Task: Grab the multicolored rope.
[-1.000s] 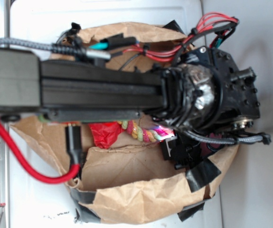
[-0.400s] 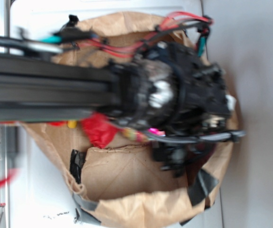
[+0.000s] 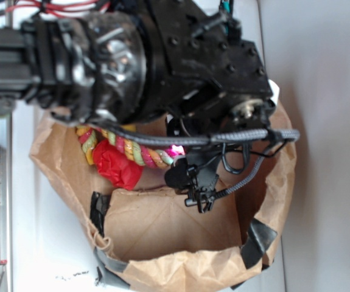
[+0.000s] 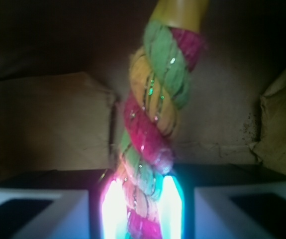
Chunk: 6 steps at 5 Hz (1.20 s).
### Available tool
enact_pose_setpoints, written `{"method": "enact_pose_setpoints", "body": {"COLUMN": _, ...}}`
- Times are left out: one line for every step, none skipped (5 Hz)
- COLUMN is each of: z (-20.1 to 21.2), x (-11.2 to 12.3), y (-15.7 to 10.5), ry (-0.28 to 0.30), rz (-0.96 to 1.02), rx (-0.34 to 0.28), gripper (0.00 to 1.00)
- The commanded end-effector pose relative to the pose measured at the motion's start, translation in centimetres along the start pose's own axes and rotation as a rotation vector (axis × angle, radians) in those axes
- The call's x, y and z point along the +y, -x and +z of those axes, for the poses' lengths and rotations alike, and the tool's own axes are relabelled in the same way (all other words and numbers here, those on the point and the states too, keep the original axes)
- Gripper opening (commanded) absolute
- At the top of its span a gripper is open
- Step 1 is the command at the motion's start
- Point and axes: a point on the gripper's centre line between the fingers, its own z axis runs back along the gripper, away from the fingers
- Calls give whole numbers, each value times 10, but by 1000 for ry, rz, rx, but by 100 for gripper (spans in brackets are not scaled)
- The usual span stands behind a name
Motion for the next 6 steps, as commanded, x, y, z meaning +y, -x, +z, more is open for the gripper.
{"method": "enact_pose_setpoints", "body": {"z": 43, "x": 1, "y": 2, "ry": 1, "rz": -46, "rx": -93, "gripper": 0}}
{"method": "enact_pose_setpoints", "body": {"z": 58, "x": -4, "y": 7, "ry": 10, "rz": -77, "rx": -102, "gripper": 0}}
{"method": "enact_pose_setpoints", "body": {"z": 73, "x": -7, "y": 11, "ry": 15, "rz": -81, "rx": -97, "gripper": 0}}
{"method": "enact_pose_setpoints", "body": {"z": 83, "x": -5, "y": 13, "ry": 7, "rz": -73, "rx": -86, "gripper": 0}}
{"method": "enact_pose_setpoints", "body": {"z": 96, "x": -5, "y": 13, "ry": -17, "rz": -65, "rx": -82, "gripper": 0}}
{"method": "enact_pose_setpoints", "body": {"z": 106, "x": -6, "y": 12, "ry": -62, "rz": -72, "rx": -79, "gripper": 0}}
